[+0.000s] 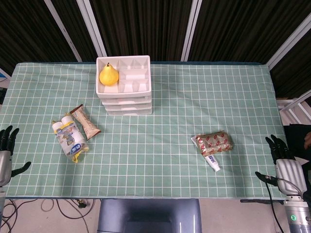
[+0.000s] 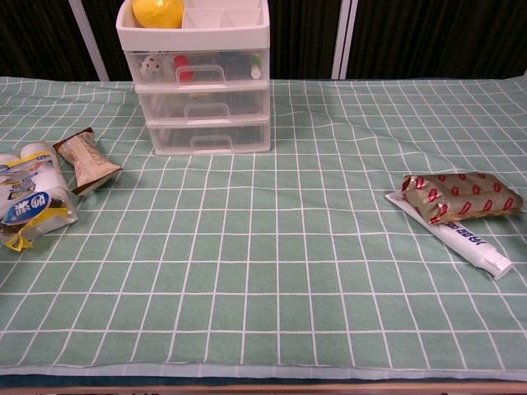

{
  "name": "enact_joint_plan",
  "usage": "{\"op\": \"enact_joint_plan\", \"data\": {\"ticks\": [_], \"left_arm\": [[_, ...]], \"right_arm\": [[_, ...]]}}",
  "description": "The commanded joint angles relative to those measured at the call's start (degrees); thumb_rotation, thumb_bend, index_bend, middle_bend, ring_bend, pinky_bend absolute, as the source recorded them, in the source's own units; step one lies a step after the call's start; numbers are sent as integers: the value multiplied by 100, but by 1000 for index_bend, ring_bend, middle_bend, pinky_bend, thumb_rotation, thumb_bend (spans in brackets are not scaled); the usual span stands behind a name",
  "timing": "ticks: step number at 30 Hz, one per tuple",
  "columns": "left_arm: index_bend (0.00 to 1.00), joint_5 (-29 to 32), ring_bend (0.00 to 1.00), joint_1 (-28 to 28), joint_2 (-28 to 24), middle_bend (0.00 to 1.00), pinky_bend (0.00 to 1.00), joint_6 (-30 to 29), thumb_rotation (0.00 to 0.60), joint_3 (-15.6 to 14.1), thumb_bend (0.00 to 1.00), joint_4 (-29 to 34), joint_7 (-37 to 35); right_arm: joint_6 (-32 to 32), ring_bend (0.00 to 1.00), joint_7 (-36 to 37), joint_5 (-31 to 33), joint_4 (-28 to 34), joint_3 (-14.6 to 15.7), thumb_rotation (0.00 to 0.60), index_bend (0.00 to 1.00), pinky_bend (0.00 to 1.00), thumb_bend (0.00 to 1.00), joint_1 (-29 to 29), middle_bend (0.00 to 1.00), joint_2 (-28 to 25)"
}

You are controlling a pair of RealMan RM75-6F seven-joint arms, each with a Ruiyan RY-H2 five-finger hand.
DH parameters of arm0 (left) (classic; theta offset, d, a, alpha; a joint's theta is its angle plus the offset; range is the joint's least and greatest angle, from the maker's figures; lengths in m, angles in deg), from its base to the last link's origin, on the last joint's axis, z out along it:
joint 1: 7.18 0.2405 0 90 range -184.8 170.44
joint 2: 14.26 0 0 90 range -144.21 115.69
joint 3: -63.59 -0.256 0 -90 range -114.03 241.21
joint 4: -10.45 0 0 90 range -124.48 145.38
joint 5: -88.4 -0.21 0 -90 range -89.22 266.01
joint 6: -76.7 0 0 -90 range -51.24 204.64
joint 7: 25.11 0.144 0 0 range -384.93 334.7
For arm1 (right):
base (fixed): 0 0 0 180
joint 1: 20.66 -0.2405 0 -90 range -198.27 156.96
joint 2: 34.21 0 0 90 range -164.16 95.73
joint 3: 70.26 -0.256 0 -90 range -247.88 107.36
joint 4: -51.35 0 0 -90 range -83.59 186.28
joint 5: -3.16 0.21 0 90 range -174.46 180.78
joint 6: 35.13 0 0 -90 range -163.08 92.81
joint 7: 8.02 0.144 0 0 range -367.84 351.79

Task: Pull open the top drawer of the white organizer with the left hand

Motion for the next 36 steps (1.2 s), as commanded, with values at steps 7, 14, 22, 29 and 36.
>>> {"op": "enact_joint_plan", "data": {"ticks": [7,14,22,29,36], "left_arm": [[0,17,0,-19,12,0,0,35,600,6,36,-8,7],[0,21,0,-22,-2,0,0,69,600,-10,36,22,-17],[2,-68,209,-101,-62,170,354,92,600,57,131,229,-229],[81,-68,862,-503,36,823,900,232,600,469,365,743,-347],[103,1259,999,-1185,385,980,1000,1192,600,1021,438,1711,-46]], "right_arm": [[-17,0,5,3,-14,-8,600,0,229,87,5,0,4],[-26,0,6,21,10,-14,600,0,229,87,15,0,-5],[-38,0,38,15,59,-8,600,0,229,87,29,0,-22],[-7,0,84,38,74,-10,600,0,229,87,25,0,-29],[60,0,169,135,99,-40,600,0,229,87,14,0,-56]]}}
